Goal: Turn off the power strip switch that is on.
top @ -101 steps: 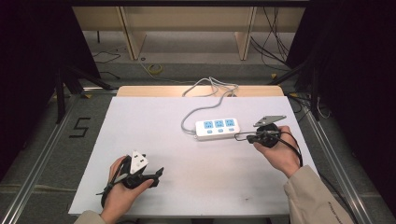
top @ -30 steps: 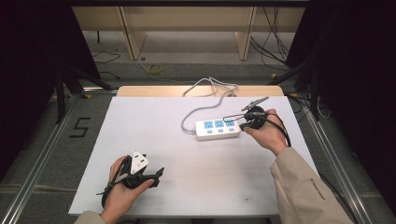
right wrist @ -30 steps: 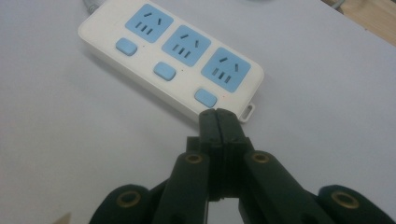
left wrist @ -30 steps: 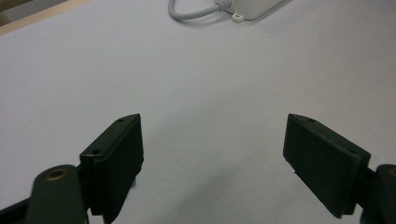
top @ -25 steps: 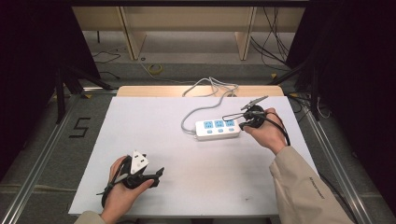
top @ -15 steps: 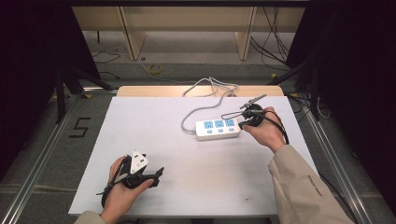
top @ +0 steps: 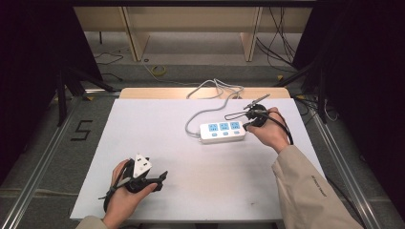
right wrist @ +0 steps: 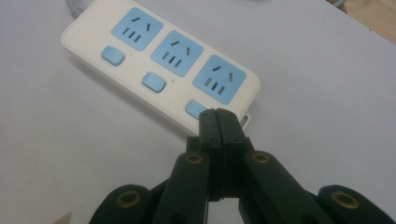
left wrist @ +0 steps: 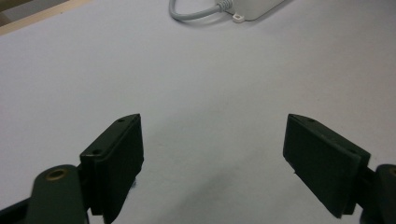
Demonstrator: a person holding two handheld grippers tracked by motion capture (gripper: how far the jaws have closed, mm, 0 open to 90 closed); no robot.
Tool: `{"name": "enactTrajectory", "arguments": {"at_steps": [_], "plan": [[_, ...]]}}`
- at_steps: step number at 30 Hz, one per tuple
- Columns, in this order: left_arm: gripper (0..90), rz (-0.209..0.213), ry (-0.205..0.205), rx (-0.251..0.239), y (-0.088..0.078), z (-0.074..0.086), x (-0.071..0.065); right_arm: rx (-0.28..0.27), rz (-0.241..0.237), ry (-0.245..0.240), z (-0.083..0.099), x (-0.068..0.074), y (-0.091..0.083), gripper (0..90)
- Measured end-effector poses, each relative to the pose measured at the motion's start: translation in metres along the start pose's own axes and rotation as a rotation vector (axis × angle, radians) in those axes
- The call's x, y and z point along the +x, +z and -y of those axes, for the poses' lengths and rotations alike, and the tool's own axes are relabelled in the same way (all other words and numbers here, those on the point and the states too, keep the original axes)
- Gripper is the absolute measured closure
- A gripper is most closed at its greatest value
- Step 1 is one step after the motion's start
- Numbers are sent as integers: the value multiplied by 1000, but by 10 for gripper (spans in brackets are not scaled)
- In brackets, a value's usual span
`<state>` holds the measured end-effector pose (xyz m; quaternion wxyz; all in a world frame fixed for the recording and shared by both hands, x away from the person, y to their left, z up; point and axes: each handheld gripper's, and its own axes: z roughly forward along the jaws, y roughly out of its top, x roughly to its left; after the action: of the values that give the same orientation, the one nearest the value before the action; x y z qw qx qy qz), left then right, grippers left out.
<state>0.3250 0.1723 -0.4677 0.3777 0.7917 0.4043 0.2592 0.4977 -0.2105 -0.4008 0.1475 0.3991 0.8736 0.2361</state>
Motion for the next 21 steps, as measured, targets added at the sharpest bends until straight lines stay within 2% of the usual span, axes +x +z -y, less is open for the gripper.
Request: {"name": "enactTrajectory", "arguments": {"at_steps": [21], "plan": [[199, -2, 2, -5, -1, 0, 0, 20, 9, -3, -13, -2, 7, 900]]}}
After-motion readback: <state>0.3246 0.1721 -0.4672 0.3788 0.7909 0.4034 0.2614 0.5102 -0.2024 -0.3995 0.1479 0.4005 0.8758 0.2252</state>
